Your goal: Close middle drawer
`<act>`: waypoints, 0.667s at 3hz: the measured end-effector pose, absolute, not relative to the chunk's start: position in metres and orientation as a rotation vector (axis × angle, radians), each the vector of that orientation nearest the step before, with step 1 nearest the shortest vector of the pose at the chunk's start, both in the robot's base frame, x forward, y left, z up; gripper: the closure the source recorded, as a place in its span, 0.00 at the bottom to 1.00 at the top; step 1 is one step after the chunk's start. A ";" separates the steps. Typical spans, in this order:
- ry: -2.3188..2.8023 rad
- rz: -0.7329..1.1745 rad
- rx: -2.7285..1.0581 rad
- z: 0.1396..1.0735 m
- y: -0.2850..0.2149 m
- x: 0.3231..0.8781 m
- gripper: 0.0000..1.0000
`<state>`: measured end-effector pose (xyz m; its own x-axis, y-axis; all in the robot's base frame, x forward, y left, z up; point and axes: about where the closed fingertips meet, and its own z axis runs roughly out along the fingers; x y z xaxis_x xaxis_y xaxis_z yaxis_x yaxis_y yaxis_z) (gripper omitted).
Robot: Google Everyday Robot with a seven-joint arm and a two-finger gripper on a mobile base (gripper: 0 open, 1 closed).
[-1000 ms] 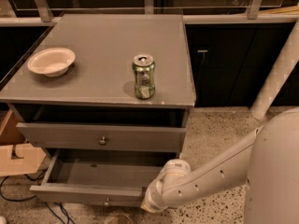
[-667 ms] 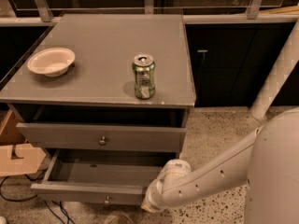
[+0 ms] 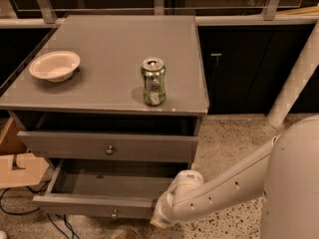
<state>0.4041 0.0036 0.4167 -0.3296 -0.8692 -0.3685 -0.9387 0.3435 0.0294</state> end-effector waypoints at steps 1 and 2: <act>2.323 0.344 -1.614 0.417 0.004 0.404 0.05; 2.323 0.344 -1.614 0.417 0.004 0.404 0.00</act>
Offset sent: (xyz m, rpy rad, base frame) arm 0.0000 0.0000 0.0000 0.0000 0.0000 0.0000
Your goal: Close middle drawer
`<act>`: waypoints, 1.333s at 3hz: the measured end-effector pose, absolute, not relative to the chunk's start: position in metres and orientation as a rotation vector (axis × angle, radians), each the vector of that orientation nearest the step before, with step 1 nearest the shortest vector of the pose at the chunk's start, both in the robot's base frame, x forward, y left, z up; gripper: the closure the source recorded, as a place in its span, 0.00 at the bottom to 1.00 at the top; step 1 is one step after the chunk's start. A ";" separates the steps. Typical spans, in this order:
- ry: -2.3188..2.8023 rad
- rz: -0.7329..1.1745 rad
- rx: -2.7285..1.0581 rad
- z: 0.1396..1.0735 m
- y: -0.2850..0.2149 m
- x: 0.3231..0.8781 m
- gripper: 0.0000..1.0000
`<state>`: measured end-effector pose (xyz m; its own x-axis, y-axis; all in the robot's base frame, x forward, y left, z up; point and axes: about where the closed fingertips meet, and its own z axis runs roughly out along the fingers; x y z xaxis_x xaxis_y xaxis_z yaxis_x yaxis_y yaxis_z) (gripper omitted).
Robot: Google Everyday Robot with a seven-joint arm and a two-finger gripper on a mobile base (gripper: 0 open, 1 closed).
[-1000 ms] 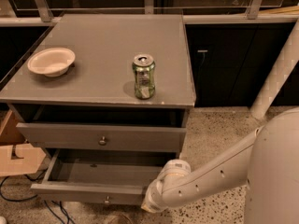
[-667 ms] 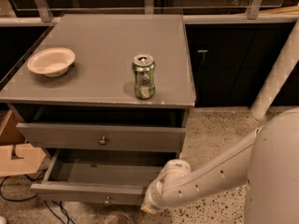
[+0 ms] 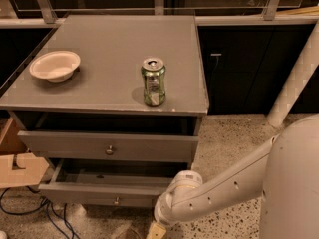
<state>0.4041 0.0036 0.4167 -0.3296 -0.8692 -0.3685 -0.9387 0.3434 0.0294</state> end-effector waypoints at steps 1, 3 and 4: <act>2.323 0.344 -1.614 0.417 0.004 0.404 0.00; 2.323 0.344 -1.614 0.417 0.004 0.404 0.38; 2.323 0.344 -1.614 0.417 0.004 0.404 0.61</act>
Offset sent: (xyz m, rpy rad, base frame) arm 0.0000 0.0000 0.0000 0.0000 0.0000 0.0000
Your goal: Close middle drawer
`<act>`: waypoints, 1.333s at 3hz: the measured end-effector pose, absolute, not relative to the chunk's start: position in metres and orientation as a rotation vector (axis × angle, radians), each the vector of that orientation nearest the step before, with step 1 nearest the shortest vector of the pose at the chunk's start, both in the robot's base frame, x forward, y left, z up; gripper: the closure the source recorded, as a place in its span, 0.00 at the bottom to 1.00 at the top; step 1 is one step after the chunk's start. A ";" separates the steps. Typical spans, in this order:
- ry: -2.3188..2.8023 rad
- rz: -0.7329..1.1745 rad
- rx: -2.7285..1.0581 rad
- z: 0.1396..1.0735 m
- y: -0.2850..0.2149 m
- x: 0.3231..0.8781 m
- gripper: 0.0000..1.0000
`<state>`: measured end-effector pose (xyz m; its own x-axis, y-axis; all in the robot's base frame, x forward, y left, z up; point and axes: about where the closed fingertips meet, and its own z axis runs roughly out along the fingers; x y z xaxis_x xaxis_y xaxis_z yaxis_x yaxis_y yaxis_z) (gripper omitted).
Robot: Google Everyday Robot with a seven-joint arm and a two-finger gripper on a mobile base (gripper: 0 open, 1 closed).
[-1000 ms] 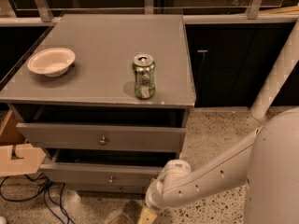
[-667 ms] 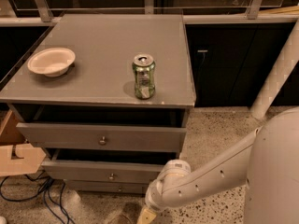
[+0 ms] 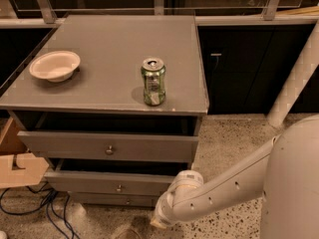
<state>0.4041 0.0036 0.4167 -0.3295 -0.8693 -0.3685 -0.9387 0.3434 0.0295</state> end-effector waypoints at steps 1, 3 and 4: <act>2.323 0.344 -1.614 0.417 0.004 0.404 0.85; 2.293 0.271 -1.594 0.422 0.028 0.451 1.00; 2.264 0.198 -1.620 0.412 0.050 0.483 1.00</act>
Offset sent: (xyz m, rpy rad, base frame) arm 0.0244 0.0143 0.0035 -0.0029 -0.0315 -0.0298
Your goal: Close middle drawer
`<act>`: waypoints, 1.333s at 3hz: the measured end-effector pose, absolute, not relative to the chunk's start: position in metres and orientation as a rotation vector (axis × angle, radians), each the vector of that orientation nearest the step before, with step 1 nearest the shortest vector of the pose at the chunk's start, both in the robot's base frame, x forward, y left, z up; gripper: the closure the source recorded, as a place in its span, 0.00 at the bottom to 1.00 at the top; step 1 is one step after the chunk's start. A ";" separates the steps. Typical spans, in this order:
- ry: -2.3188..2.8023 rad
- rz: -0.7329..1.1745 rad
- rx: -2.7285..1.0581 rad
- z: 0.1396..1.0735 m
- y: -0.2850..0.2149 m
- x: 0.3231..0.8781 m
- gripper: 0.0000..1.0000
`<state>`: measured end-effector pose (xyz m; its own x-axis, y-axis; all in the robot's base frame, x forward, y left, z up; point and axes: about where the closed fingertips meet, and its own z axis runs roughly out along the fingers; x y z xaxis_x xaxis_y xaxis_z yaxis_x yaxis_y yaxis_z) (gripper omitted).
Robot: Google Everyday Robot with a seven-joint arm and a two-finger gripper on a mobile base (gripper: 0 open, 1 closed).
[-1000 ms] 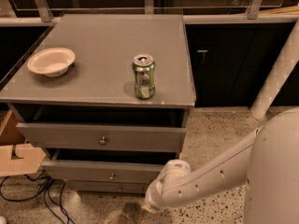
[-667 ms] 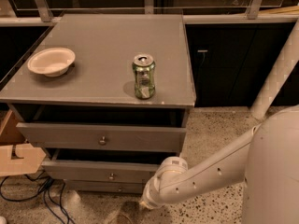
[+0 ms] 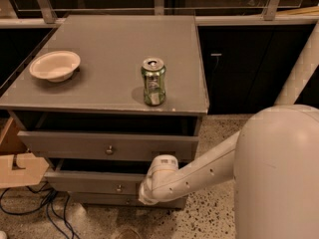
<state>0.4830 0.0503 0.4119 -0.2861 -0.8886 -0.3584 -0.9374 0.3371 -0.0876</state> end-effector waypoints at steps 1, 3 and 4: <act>2.262 0.197 -1.621 0.412 0.051 0.484 0.97; 2.262 0.197 -1.621 0.412 0.051 0.484 0.51; 2.262 0.197 -1.621 0.412 0.051 0.484 0.28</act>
Offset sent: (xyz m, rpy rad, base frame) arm 0.0007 0.0003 -0.0003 -0.0003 -0.0018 0.0011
